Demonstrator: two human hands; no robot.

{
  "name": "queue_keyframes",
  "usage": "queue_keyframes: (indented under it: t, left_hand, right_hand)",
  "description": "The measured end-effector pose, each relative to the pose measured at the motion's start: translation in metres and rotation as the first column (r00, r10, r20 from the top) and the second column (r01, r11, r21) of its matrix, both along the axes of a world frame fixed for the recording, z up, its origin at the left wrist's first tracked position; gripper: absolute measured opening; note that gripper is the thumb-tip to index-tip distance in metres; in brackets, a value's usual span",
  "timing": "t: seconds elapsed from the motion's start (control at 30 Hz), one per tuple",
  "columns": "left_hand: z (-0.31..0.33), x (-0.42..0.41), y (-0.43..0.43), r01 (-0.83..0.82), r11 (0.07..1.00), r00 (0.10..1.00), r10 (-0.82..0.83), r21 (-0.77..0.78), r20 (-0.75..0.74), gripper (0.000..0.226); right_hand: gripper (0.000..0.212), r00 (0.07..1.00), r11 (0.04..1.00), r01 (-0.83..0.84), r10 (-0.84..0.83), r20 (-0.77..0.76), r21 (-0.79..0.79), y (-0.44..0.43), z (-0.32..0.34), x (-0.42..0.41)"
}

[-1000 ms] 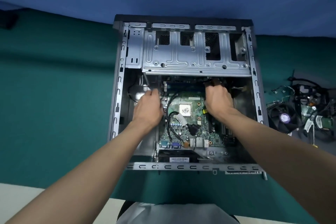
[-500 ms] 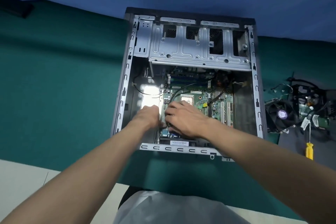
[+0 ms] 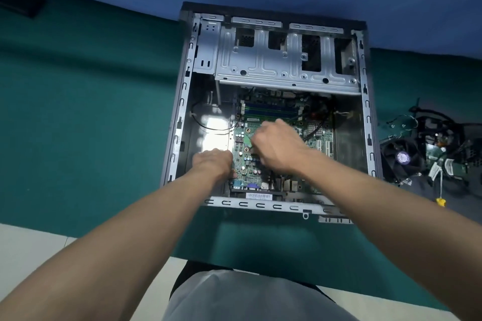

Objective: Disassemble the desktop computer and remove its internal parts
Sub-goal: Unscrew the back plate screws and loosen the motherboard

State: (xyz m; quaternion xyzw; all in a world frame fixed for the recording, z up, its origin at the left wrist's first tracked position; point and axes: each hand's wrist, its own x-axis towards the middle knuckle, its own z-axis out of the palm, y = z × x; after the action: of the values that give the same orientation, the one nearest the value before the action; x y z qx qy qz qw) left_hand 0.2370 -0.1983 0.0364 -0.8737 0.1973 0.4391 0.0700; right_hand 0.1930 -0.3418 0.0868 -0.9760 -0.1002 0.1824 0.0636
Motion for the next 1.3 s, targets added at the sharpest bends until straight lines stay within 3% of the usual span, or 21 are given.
queue_keyframes:
  t: [0.1, 0.2, 0.3, 0.43, 0.57, 0.7, 0.8, 0.93, 1.0, 1.13, 1.3]
  left_hand:
    - [0.001, 0.001, 0.001, -0.038, 0.997, 0.999, 0.036, -0.068, -0.033, 0.024]
    - [0.002, 0.003, 0.001, -0.150, 0.976, 0.986, 0.137, -0.156, -0.096, 0.021]
    - [0.003, 0.003, 0.000, -0.275, 0.937, 0.955, 0.241, -0.214, -0.174, 0.026]
    - [0.006, 0.002, -0.002, -0.267, 0.949, 0.952, 0.233, -0.166, -0.197, 0.032]
    - [0.009, 0.001, -0.001, -0.330, 0.930, 0.921, 0.279, -0.165, -0.272, 0.041]
    - [0.014, 0.000, 0.000, -0.418, 0.890, 0.874, 0.339, -0.181, -0.350, 0.049]
    - [0.015, 0.002, 0.003, -0.519, 0.838, 0.811, 0.421, -0.169, -0.405, 0.042]
    - [0.016, 0.004, 0.006, -0.502, 0.848, 0.834, 0.420, -0.173, -0.357, 0.040]
    - [0.017, 0.003, 0.008, -0.541, 0.819, 0.820, 0.463, -0.190, -0.337, 0.041]
    - [0.023, -0.006, 0.007, -0.564, 0.797, 0.814, 0.493, -0.217, -0.308, 0.041]
    - [0.030, -0.010, -0.003, -0.451, 0.868, 0.890, 0.422, -0.206, -0.174, 0.036]
  right_hand:
    - [0.025, 0.998, 0.995, 0.047, -0.050, 0.036, 0.087, -0.020, 0.018, 0.002]
    - [0.031, 0.980, 0.986, 0.084, -0.107, 0.165, 0.146, -0.034, 0.038, -0.019]
    - [0.025, 0.927, 0.924, 0.262, -0.321, 0.194, 0.277, -0.048, 0.058, -0.046]
    - [0.019, 0.745, 0.668, 0.467, -0.650, 0.149, 0.579, -0.070, 0.080, -0.078]
    - [0.023, 0.563, 0.490, 0.509, -0.811, 0.157, 0.707, -0.094, 0.099, -0.112]
    - [0.027, 0.396, 0.165, 0.495, -0.917, -0.052, 0.853, -0.131, 0.111, -0.137]
    - [0.026, 0.268, 0.025, 0.472, -0.956, -0.117, 0.881, -0.159, 0.109, -0.154]
    - [0.013, 0.238, 0.097, 0.586, -0.970, -0.056, 0.805, -0.184, 0.079, -0.186]
    - [0.010, 0.207, 0.081, 0.633, -0.976, -0.067, 0.770, -0.186, 0.056, -0.201]
    - [0.011, -0.102, -0.163, 0.573, -0.987, -0.127, 0.803, -0.180, 0.016, -0.227]
    - [0.016, -0.236, -0.340, 0.491, -0.938, -0.253, 0.802, -0.172, -0.026, -0.245]
